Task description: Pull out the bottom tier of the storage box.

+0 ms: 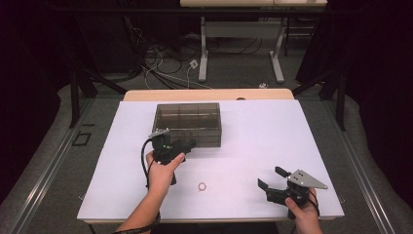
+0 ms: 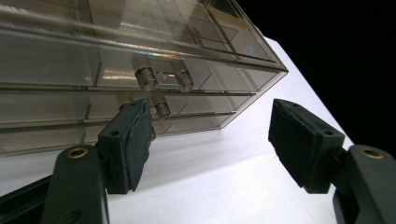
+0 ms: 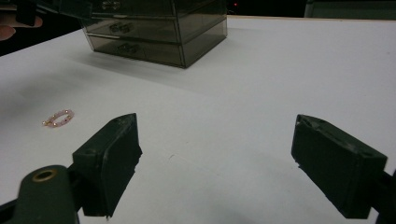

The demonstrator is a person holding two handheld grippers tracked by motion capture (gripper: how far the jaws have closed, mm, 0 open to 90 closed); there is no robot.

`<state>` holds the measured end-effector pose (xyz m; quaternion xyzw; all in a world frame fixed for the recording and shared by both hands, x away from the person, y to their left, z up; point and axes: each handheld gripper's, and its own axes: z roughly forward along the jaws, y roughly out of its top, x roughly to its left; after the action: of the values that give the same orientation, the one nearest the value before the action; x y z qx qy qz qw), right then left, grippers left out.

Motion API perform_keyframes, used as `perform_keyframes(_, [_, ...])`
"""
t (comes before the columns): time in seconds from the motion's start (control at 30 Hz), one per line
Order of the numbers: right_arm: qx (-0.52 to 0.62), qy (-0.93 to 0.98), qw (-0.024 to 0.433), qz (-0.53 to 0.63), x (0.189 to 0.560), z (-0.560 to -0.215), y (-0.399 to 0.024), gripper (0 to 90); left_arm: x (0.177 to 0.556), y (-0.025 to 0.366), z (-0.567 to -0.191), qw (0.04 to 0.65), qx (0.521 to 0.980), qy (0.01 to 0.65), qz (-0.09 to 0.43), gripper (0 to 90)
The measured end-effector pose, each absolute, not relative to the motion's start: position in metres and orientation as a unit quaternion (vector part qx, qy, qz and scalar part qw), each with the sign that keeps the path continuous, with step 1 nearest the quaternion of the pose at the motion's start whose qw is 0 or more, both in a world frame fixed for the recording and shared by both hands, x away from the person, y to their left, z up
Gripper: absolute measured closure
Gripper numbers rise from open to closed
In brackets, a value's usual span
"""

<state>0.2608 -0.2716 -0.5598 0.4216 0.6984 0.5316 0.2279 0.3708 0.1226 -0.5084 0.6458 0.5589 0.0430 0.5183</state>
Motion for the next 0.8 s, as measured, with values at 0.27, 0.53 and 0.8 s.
perform_keyframes(0.27, [0.423, 0.697, 0.229, 0.532, 0.261, -0.559, -0.272, 14.8, 0.376, 0.120, -0.517, 0.515, 0.630, 0.581, 0.016, 33.8])
perform_keyframes(0.53, [0.423, 0.696, 0.232, 0.531, 0.261, -0.559, -0.273, 14.9, 0.379, 0.116, -0.529, 0.506, 0.617, 0.602, -0.010, 36.4])
perform_keyframes(0.8, [0.422, 0.697, 0.234, 0.531, 0.260, -0.558, -0.274, 14.8, 0.381, 0.112, -0.538, 0.496, 0.617, 0.610, -0.025, 40.0])
